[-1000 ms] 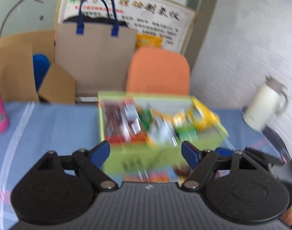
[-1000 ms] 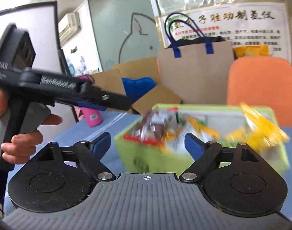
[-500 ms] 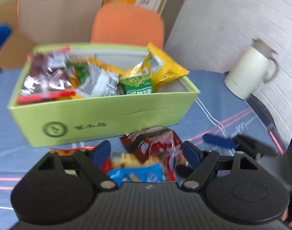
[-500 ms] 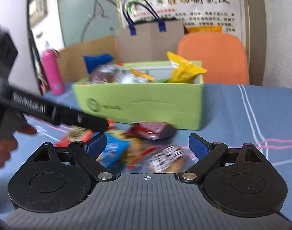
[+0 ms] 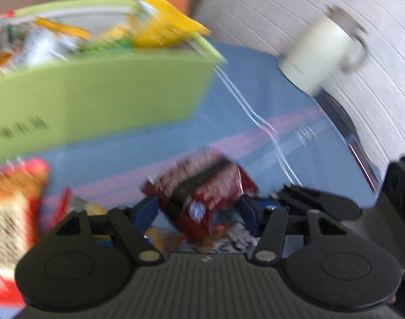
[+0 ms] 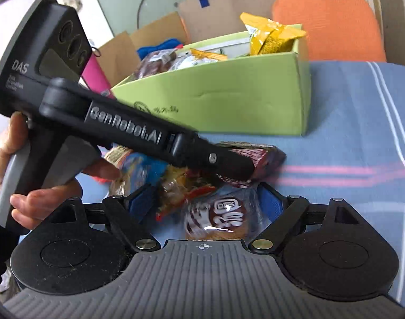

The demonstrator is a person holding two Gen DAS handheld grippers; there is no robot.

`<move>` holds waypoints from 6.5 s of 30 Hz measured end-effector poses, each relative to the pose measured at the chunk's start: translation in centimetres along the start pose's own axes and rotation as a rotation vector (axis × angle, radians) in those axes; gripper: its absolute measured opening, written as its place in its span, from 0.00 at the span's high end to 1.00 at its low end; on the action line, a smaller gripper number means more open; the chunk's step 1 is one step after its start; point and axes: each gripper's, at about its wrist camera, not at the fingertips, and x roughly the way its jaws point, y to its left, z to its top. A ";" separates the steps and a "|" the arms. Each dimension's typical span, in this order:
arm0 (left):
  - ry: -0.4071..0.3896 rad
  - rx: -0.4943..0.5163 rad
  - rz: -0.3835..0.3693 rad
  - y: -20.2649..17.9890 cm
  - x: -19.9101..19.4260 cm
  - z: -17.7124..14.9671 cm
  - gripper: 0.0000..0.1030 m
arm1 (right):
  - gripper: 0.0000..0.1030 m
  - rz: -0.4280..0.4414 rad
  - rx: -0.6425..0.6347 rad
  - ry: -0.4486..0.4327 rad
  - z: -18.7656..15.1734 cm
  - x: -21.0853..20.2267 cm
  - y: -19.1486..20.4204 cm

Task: Organize snacks
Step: 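Move the left tool back over the heap toward the blue cookie packet, then close the left tool on the blue cookie packet, then carry the blue cookie packet into the green box and open the left tool, then move the left tool to the red cookie packet and close on it, then carry the red cookie packet into the green box and open the left tool, then move the left tool to the clear cake packet and close on it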

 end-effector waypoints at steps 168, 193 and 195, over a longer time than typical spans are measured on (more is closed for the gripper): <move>-0.212 0.012 0.192 6.7 -8.0 15.7 0.44 | 0.61 -0.175 -0.265 -0.148 17.0 5.1 7.2; -0.228 -0.087 0.196 3.4 -10.7 -5.5 0.23 | 0.19 -0.232 -0.114 -0.140 -1.6 -6.3 4.1; -0.227 -0.102 0.182 2.9 -10.7 -6.7 0.23 | 0.19 -0.234 -0.104 -0.117 -3.2 -6.4 4.3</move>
